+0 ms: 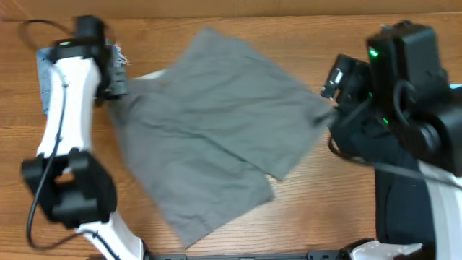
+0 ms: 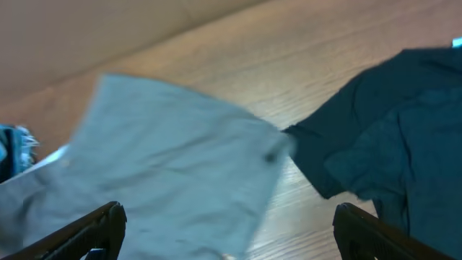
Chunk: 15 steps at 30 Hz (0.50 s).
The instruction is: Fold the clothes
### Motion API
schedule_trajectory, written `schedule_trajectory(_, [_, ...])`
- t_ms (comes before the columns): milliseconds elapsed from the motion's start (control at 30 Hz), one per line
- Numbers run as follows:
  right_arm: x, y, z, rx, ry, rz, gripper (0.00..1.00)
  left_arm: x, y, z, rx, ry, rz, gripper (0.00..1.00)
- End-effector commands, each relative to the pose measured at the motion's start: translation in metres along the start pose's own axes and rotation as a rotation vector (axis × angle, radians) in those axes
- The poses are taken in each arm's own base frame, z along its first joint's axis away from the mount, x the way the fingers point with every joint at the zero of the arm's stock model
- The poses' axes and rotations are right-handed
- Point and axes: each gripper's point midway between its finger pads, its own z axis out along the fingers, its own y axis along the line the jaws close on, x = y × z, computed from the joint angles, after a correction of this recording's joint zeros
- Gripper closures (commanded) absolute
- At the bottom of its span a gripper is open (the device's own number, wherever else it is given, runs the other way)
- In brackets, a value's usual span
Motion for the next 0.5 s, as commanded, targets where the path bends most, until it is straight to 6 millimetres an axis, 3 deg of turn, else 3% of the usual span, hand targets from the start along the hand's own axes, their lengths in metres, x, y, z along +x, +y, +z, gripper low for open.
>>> schedule_trajectory(0, [0.001,0.004,0.026,0.014,0.073,0.032,0.05,0.001,-0.004,-0.024,0.012,-0.04,0.023,0.59])
schedule_trajectory(167, [0.009,0.011,0.063,0.014,0.196,0.016,0.05,0.0,-0.018,-0.033,0.05,-0.066,0.06,0.55])
schedule_trajectory(300, [0.021,0.012,0.091,0.029,0.304,0.012,0.04,0.003,-0.032,-0.034,0.083,-0.057,0.089,0.69])
schedule_trajectory(467, [0.048,0.005,0.143,0.108,0.435,0.001,0.15,0.006,-0.045,-0.045,0.127,-0.071,0.135,0.7])
